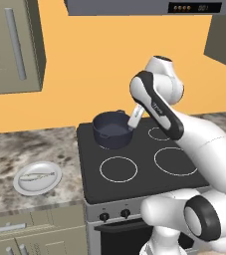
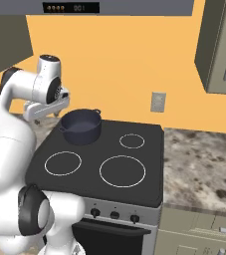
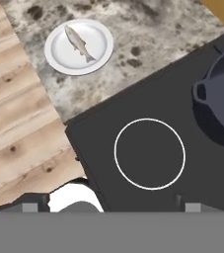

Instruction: Retrieve the frozen meat and place it in the pot on a burner. Then turn the burner on.

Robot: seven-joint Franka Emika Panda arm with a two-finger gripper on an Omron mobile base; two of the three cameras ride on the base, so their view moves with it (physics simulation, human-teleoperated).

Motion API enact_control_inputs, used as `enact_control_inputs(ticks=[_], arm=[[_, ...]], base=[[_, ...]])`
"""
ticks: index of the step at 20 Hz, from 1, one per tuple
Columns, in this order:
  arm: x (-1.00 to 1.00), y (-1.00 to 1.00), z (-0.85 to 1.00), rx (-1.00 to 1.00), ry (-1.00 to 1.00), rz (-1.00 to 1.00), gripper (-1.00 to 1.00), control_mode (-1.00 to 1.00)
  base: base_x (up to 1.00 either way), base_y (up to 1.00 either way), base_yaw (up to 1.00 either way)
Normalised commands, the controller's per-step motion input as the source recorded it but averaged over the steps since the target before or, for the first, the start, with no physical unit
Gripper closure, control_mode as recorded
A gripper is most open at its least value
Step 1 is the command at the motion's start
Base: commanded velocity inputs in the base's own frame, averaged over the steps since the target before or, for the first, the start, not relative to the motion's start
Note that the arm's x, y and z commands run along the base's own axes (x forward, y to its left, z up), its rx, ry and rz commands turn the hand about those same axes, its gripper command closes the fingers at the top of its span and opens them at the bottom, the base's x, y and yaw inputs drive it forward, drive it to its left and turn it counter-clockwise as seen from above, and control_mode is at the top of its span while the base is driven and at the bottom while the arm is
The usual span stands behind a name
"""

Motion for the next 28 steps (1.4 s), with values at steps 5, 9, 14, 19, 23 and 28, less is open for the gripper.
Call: enact_control_inputs(ticks=[5, 9, 14, 19, 23, 28], arm=[[0.0, 0.08, 0.0, 0.0, 0.0, 0.24, -1.0, -1.0], [-0.01, 0.17, 0.0, 0.0, 0.0, 0.26, -1.0, -1.0], [-0.02, 0.4, 0.0, 0.0, 0.0, 0.13, -1.0, -1.0], [0.02, 0.21, -0.15, 0.0, 0.0, 0.0, -1.0, -1.0], [0.08, 0.18, -0.32, 0.0, 0.0, -0.05, -1.0, -1.0], [0.03, 0.42, -0.06, 0.0, 0.0, -0.12, -1.0, -1.0]], base=[[0.0, 0.0, 0.0], [0.0, 0.0, 0.0], [0.0, 0.0, 0.0], [0.0, 0.0, 0.0], [0.0, 0.0, 0.0], [0.0, 0.0, 0.0]])
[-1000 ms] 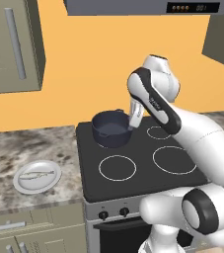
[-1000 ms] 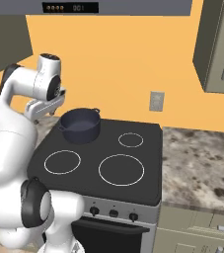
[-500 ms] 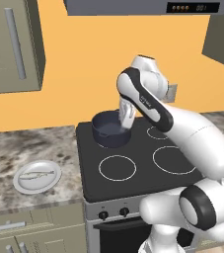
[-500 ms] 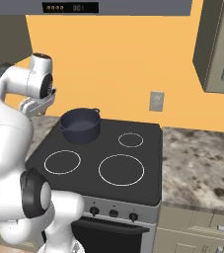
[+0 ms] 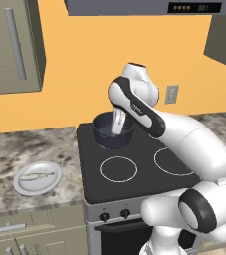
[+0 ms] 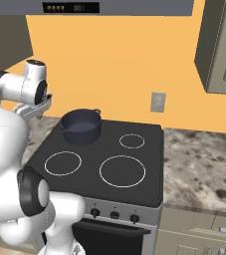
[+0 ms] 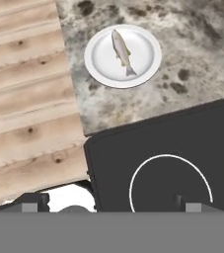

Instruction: Retrieve the frozen meat and place it in the pot on a burner. Then turn the burner on.

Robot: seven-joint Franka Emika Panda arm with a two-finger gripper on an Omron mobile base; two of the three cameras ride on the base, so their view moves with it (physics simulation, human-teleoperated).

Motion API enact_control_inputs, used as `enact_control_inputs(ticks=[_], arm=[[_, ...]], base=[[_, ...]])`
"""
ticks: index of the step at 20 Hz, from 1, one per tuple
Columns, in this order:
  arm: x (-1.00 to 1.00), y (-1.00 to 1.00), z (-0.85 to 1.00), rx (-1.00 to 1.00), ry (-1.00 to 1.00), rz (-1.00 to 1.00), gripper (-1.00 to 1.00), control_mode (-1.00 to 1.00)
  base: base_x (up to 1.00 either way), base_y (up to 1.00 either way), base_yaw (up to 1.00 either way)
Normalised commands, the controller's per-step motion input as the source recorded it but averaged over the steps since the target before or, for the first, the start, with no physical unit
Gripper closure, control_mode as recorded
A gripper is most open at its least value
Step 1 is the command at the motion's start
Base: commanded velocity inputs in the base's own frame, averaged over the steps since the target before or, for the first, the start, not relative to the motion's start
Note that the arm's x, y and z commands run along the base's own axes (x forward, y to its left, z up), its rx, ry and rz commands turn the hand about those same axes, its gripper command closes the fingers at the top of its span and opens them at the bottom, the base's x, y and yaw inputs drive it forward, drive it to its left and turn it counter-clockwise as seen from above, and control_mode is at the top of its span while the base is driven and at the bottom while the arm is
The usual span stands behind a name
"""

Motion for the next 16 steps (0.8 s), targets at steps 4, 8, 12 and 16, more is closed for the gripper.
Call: enact_control_inputs(ticks=[4, 8, 12, 16], arm=[[0.14, 0.3, -0.22, 0.0, 0.0, -0.17, -1.0, -1.0], [0.08, 0.0, -0.26, 0.0, 0.05, -0.01, -1.0, -1.0], [0.1, 0.17, -0.33, 0.0, 0.0, 0.0, -1.0, -1.0], [0.0, 0.37, 0.0, 0.0, 0.0, 0.0, -1.0, -1.0]], base=[[0.0, 0.0, 0.0], [0.0, 0.0, 0.0], [0.0, 0.0, 0.0], [0.0, 0.0, 0.0]])
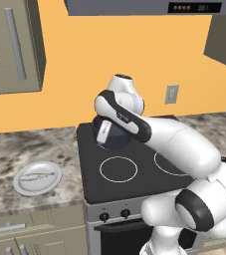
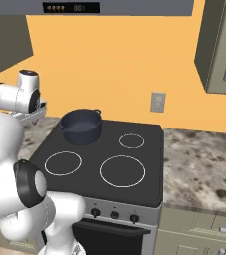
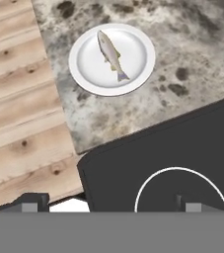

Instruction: Retrieve the frozen meat and place it in the pot on a burner. Then turn the burner on.

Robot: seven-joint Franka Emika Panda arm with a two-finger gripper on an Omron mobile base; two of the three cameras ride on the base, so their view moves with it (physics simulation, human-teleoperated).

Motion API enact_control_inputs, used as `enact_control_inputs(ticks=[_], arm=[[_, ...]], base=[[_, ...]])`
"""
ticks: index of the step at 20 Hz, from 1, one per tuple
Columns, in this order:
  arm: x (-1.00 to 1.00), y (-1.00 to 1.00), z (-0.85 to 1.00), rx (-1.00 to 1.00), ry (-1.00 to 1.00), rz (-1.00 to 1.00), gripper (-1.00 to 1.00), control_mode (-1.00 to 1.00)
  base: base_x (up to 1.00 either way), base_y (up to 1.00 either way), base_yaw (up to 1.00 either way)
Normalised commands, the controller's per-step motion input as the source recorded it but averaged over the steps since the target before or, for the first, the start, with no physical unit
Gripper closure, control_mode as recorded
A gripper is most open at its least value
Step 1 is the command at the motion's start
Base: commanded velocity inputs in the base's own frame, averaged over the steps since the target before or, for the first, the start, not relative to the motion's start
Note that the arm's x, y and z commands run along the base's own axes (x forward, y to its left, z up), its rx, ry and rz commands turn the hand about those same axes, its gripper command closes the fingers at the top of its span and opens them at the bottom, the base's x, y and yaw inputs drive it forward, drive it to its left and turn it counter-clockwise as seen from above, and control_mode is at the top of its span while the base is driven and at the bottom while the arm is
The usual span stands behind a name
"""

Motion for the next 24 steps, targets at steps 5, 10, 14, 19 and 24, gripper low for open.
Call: enact_control_inputs(ticks=[5, 10, 14, 19, 24], arm=[[0.0, 0.35, 0.0, 0.0, 0.0, 0.0, -1.0, -1.0], [0.0, 0.35, -0.04, 0.0, 0.0, 0.0, -1.0, -1.0], [0.0, 0.31, -0.09, 0.0, 0.0, 0.0, -1.0, -1.0], [0.0, 0.3, -0.1, 0.0, 0.0, 0.0, -1.0, -1.0], [0.0, 0.32, -0.21, 0.0, 0.0, 0.0, -1.0, -1.0]], base=[[0.0, 0.0, 0.0], [0.0, 0.0, 0.0], [0.0, 0.0, 0.0], [0.0, 0.0, 0.0], [0.0, 0.0, 0.0]])
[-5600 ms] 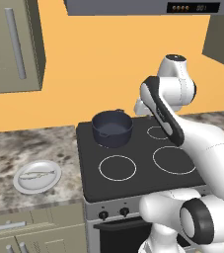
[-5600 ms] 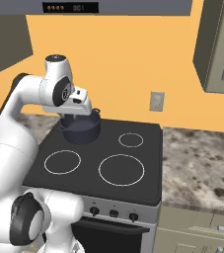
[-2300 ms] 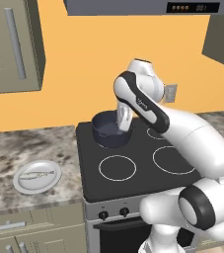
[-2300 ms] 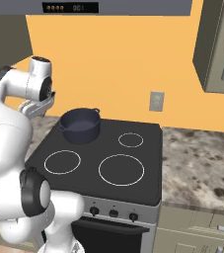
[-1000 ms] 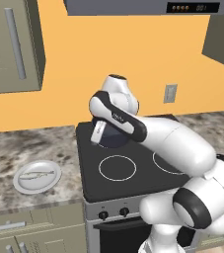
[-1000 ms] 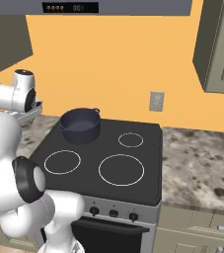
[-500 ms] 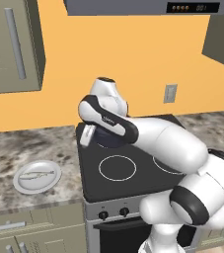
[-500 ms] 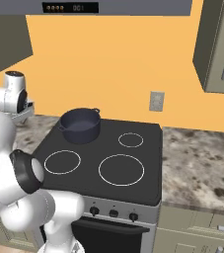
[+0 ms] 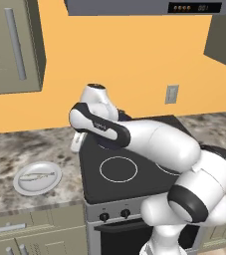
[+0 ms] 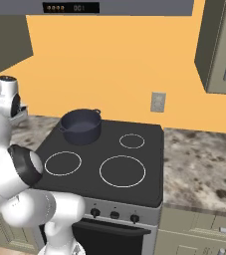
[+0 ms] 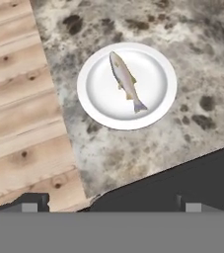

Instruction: Retrieve the frozen meat and place it in the pot on a burner. Then turn the burner on.

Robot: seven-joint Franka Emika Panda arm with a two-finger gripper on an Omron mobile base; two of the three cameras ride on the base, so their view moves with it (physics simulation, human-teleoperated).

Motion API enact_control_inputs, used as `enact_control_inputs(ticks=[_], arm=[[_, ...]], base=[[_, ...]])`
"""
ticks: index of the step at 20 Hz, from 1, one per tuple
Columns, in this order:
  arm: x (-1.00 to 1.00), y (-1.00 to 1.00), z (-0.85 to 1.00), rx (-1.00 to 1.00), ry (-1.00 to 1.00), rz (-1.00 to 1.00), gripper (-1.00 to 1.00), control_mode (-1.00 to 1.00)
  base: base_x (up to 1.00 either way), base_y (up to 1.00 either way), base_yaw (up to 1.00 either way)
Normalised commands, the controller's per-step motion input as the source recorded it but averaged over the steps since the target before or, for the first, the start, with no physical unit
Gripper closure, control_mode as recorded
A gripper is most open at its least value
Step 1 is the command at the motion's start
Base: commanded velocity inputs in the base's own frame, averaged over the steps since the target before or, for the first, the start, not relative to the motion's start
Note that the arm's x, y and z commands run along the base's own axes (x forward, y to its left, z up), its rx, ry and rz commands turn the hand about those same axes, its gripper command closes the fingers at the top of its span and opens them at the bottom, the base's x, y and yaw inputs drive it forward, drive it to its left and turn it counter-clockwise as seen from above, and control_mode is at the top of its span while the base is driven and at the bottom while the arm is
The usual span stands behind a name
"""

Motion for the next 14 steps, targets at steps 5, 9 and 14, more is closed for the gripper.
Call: enact_control_inputs(ticks=[5, 9, 14], arm=[[0.0, 0.3, -0.19, 0.0, 0.0, 0.0, -1.0, -1.0], [0.0, 0.3, -0.26, 0.0, 0.0, 0.0, -1.0, -1.0], [0.0, 0.23, -0.21, 0.0, 0.0, 0.0, -1.0, -1.0]], base=[[0.0, 0.0, 0.0], [0.0, 0.0, 0.0], [0.0, 0.0, 0.0]])
